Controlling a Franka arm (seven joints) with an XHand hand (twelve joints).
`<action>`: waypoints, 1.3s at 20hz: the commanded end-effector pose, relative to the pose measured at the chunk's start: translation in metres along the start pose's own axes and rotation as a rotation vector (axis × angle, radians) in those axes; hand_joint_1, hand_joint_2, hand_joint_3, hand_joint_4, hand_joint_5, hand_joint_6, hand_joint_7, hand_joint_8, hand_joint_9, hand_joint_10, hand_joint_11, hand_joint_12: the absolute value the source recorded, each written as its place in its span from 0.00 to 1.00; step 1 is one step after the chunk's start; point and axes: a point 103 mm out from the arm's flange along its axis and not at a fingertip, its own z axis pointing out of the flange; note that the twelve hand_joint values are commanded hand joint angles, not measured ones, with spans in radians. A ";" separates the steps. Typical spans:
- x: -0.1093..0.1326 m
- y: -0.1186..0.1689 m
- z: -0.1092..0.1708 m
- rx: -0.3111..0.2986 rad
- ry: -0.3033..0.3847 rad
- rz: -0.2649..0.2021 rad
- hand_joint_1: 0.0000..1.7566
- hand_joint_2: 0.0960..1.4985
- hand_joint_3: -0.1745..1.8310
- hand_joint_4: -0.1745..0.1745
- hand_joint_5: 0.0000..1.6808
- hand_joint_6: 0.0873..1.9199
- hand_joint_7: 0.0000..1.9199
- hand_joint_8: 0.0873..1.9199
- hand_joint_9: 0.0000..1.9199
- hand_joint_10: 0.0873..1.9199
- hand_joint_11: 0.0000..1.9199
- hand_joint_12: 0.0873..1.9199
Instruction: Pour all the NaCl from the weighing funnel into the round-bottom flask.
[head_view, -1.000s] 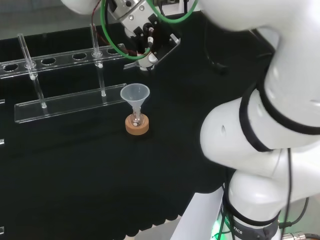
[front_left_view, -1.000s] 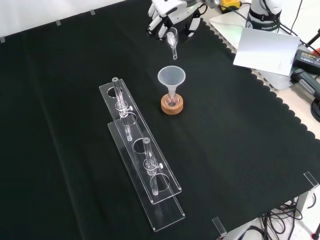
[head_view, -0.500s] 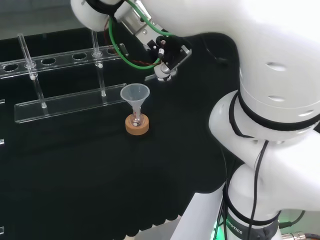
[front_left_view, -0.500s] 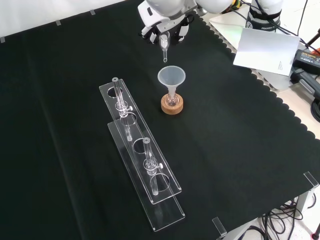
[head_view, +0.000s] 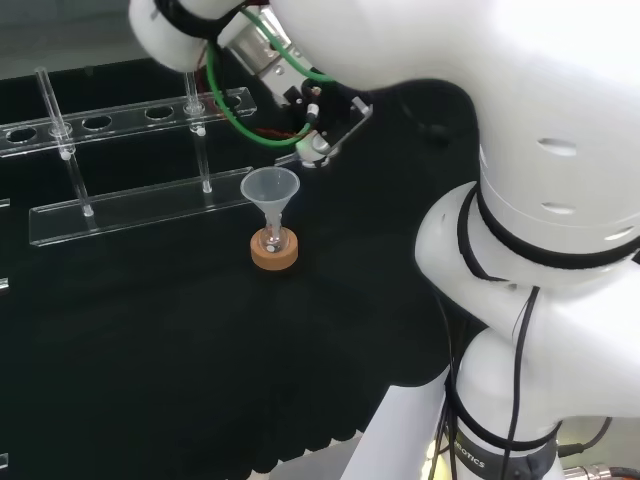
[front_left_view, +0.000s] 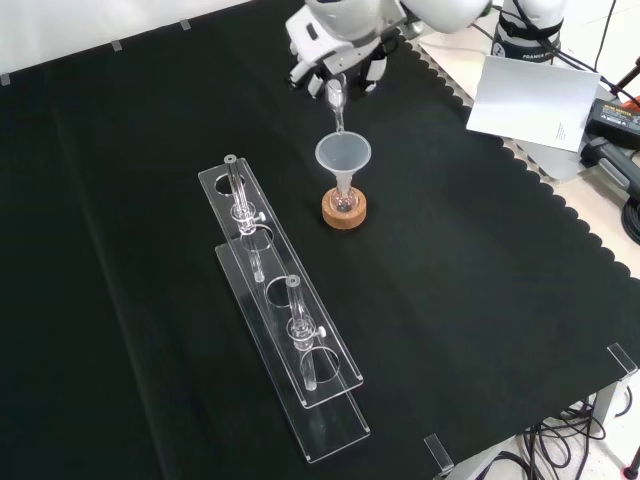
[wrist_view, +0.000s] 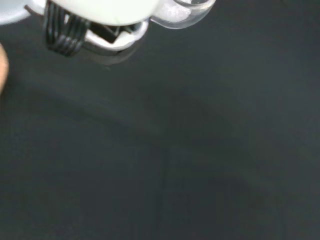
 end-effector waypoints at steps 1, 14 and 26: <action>0.014 0.000 -0.004 -0.006 -0.030 -0.020 0.65 0.43 0.35 1.00 0.80 0.22 0.34 0.32 0.58 0.07 0.51 0.46; 0.018 0.000 -0.007 0.000 -0.081 -0.016 0.65 0.43 0.35 1.00 0.80 0.23 0.34 0.32 0.58 0.07 0.51 0.46; 0.024 0.001 -0.010 0.003 -0.170 -0.013 0.65 0.43 0.36 1.00 0.80 0.23 0.34 0.32 0.58 0.06 0.51 0.46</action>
